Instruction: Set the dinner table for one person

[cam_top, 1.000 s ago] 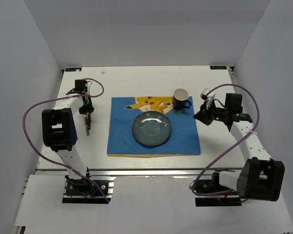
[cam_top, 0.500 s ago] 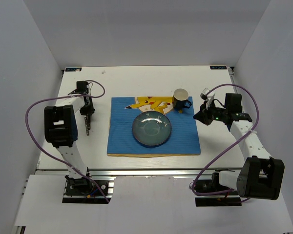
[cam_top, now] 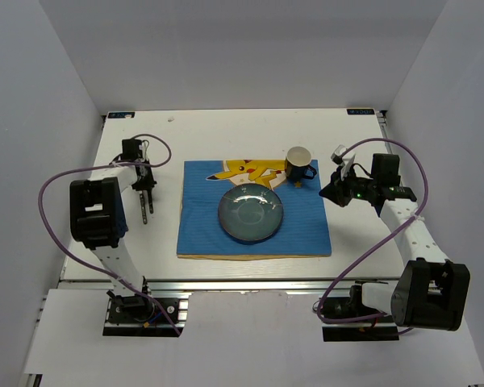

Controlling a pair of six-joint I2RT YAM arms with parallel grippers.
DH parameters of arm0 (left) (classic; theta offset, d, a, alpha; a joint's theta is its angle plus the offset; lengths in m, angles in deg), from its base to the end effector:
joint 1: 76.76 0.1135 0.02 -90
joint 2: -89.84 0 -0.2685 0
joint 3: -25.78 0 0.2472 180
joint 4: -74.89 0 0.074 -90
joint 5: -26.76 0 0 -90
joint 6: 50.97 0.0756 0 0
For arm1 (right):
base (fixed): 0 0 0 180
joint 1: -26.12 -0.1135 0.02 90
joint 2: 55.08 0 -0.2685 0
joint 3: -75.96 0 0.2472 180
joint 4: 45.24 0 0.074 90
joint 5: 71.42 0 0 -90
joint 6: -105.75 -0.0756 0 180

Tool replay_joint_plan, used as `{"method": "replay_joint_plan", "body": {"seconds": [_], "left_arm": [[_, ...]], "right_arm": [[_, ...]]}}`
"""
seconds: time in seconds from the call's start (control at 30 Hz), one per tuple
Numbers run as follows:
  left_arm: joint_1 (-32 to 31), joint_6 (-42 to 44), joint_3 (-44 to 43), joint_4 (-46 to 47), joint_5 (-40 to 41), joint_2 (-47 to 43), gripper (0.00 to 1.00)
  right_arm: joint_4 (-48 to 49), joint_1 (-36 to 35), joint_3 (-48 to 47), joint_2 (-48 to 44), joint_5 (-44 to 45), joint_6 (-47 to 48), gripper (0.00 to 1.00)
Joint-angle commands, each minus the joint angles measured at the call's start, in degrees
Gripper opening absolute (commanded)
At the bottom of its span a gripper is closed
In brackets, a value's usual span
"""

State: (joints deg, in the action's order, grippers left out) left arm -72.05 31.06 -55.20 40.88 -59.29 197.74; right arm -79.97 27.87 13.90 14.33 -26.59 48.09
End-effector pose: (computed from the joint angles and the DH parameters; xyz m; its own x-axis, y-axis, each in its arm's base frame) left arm 0.3938 0.0377 0.1265 -0.8467 -0.2086 -0.4895 -0.2349 0.9720 -0.0077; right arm 0.2667 0.0455 0.2479 -0.2960 -0.3683 -0.8813 -0.7847 0.6199 0.0045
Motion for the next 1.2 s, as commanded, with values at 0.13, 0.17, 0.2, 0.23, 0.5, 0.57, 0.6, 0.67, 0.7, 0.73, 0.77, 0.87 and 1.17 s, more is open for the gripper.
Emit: {"method": "replay_joint_plan", "body": {"seconds": [0.13, 0.17, 0.2, 0.23, 0.5, 0.57, 0.6, 0.67, 0.7, 0.73, 0.77, 0.87, 1.17], "left_arm": [[-0.14, -1.88, 6.29, -1.13, -6.67, 0.21, 0.15], [-0.23, -2.05, 6.55, -1.13, -7.02, -0.05, 0.13], [-0.23, -2.23, 6.90, -1.04, -7.28, -0.23, 0.08], [-0.23, -2.66, 7.08, -0.69, -7.98, -0.49, 0.07], [-0.49, -4.25, 7.96, 0.45, -11.50, -4.09, 0.00], [-0.49, -4.69, 7.88, 0.54, -12.55, -5.15, 0.00], [-0.58, -5.30, 7.96, 0.72, -12.91, -6.37, 0.00], [-0.93, -5.65, 8.22, 0.98, -13.09, -7.78, 0.00], [-1.02, -5.92, 8.31, 1.16, -13.17, -9.18, 0.00], [-1.02, -6.18, 8.40, 1.16, -13.35, -9.98, 0.00], [-1.19, -6.62, 8.66, 1.42, -13.78, -11.38, 0.00], [-1.19, -7.32, 8.67, 1.25, -15.19, -13.15, 0.00], [-3.74, -12.33, 10.77, 3.44, -21.78, -19.21, 0.00]], "right_arm": [[0.38, 0.17, -2.62, -0.24, -1.33, -0.52, 0.12], [0.47, 0.17, -2.53, -0.32, -1.41, -0.52, 0.12], [0.47, 0.17, -2.44, -0.32, -1.41, -0.61, 0.12], [0.56, 0.17, -2.35, -0.32, -1.41, -0.78, 0.11], [0.47, 0.17, -3.75, -0.06, -1.77, -1.58, 0.11], [0.30, 0.17, -3.93, -0.15, -1.77, -1.58, 0.11], [0.21, 0.17, -4.11, -0.15, -1.68, -1.58, 0.11], [-0.05, 0.17, -4.20, -0.32, -1.77, -1.58, 0.11], [-0.14, 0.17, -4.20, -0.41, -1.85, -1.49, 0.11], [-0.14, 0.17, -4.11, -0.59, -1.94, -1.49, 0.11], [-0.23, 0.17, -4.02, -0.76, -1.94, -1.40, 0.11], [-0.23, 0.17, -3.85, -0.94, -2.12, -1.49, 0.11], [-0.14, 0.17, -3.58, -1.99, -2.47, -1.84, 0.11]]}}
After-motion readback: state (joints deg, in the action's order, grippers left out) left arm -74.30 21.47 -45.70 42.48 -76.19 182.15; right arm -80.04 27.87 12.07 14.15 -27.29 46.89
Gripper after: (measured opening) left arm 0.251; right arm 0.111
